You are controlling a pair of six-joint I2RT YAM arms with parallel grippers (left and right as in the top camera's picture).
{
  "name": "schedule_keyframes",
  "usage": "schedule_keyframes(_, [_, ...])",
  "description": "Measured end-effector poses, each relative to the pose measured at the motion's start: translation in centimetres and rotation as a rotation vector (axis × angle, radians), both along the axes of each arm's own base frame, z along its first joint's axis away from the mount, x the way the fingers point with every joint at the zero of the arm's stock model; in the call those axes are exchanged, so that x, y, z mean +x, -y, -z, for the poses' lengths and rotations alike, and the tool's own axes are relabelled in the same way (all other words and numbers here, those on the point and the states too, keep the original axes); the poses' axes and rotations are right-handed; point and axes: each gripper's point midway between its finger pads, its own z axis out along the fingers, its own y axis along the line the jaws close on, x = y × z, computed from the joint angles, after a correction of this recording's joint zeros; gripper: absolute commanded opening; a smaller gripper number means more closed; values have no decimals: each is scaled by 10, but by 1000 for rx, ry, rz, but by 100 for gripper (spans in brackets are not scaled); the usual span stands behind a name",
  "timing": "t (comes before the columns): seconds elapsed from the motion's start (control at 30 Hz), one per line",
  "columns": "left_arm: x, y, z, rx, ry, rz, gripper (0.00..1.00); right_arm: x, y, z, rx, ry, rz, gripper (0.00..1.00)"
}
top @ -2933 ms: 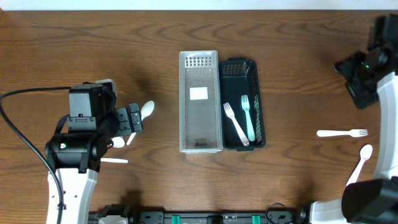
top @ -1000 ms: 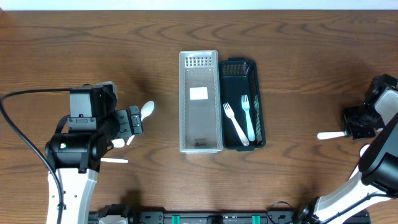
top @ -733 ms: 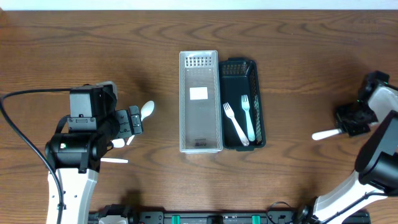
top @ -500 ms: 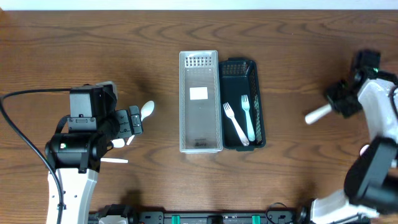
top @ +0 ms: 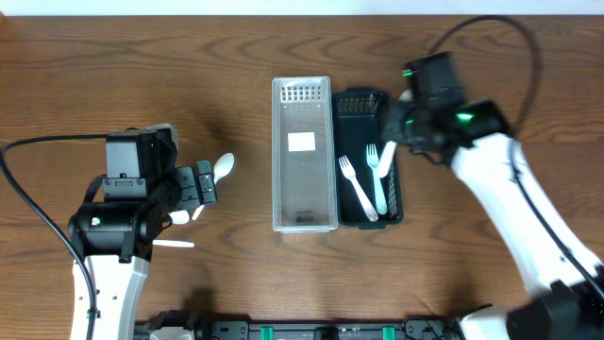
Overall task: Pack container
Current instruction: 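Place the second fork into the dark green basket with right gripper, then move right gripper down to the white spoon and grasp it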
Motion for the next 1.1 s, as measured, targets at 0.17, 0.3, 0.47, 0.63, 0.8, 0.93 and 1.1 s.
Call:
schedule_keyframes(0.17, [0,0,0,0,0,0,98,-7,-23,59,-78,-140,-105,15])
schedule_keyframes(0.3, [0,0,0,0,0,0,98,-12,-25,95,-126,-226,-152,45])
schedule_keyframes(0.47, [0,0,0,0,0,0,98,-15,-24,98,-145,-242,-187,51])
schedule_keyframes(0.63, [0,0,0,0,0,0,98,-14,-22,74,-152,-238,-192,50])
schedule_keyframes(0.8, [0,0,0,0,0,0,98,0,5,-6,-91,-86,-72,51])
schedule_keyframes(0.93, [0,0,0,0,0,0,98,-20,84,-68,-38,-17,196,52])
schedule_keyframes(1.1, [0,0,0,0,0,0,98,-74,174,-91,-33,-66,527,58])
